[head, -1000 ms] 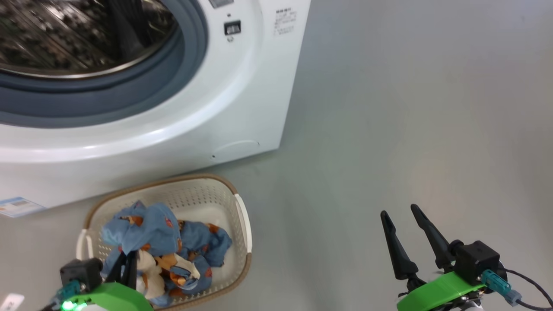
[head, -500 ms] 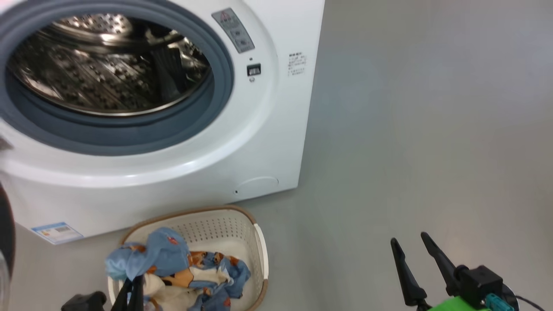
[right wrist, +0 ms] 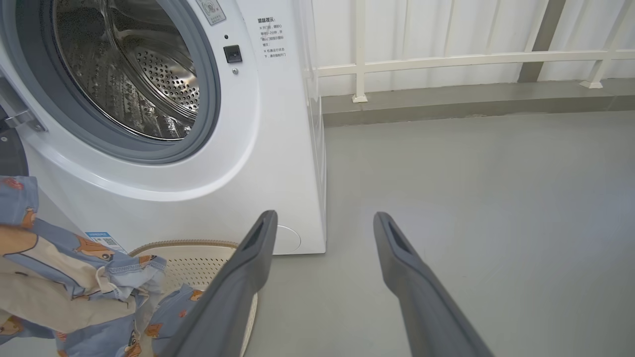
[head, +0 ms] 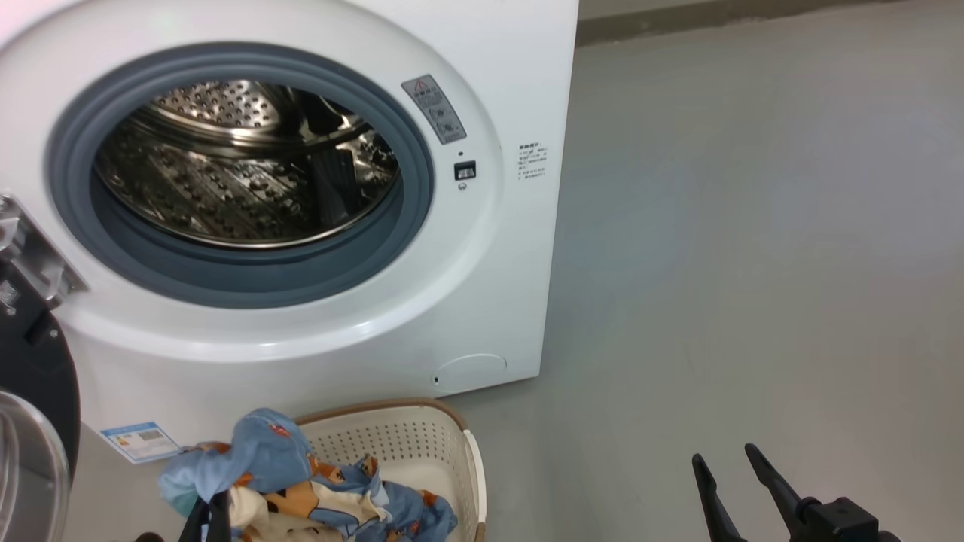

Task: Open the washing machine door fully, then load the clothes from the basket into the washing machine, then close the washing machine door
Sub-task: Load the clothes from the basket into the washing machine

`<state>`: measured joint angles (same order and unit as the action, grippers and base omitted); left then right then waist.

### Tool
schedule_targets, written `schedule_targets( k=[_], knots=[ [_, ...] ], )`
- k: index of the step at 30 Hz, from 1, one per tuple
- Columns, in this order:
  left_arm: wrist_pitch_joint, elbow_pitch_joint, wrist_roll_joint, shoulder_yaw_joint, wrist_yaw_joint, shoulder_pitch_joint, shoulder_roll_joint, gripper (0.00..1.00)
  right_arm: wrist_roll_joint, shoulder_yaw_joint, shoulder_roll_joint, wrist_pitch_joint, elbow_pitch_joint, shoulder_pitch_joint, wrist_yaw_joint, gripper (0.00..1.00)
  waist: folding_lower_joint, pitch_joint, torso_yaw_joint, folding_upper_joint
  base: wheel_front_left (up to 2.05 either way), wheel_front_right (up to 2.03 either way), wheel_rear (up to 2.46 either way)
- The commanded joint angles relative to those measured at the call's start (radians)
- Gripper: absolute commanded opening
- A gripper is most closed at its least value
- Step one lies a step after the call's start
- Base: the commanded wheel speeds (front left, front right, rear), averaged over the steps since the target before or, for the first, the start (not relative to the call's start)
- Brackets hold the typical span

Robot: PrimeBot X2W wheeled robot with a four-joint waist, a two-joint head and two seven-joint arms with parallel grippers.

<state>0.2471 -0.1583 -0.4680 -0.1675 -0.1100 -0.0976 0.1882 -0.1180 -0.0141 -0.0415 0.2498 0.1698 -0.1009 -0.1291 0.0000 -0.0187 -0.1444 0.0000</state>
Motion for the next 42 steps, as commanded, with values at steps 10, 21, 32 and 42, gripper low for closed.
schedule_targets(
  k=[10,21,32,42],
  knots=[
    [0.015,0.095,0.052,0.093,0.003,-0.032,-0.014,0.00,0.011,-0.023,-0.020,0.012,-0.023,-0.008,-0.002,1.00,0.0000,0.047,0.006,0.0000,0.00,0.00,0.00],
    [0.015,0.134,0.088,0.162,0.018,-0.057,-0.035,0.00,0.013,-0.011,-0.034,0.012,-0.033,-0.016,-0.002,1.00,0.0000,0.045,0.017,0.0000,0.00,0.00,0.00],
    [0.015,0.156,0.112,0.191,0.035,-0.068,-0.054,0.00,0.017,-0.016,-0.033,0.012,-0.032,-0.012,-0.002,1.00,0.0000,0.047,0.006,0.0000,0.00,0.00,0.00],
    [0.015,0.170,0.128,0.171,0.055,-0.054,-0.062,0.00,0.017,-0.021,-0.029,0.012,-0.029,-0.011,-0.002,1.00,0.0000,0.046,-0.008,0.0000,0.00,0.00,0.00]
  ],
)
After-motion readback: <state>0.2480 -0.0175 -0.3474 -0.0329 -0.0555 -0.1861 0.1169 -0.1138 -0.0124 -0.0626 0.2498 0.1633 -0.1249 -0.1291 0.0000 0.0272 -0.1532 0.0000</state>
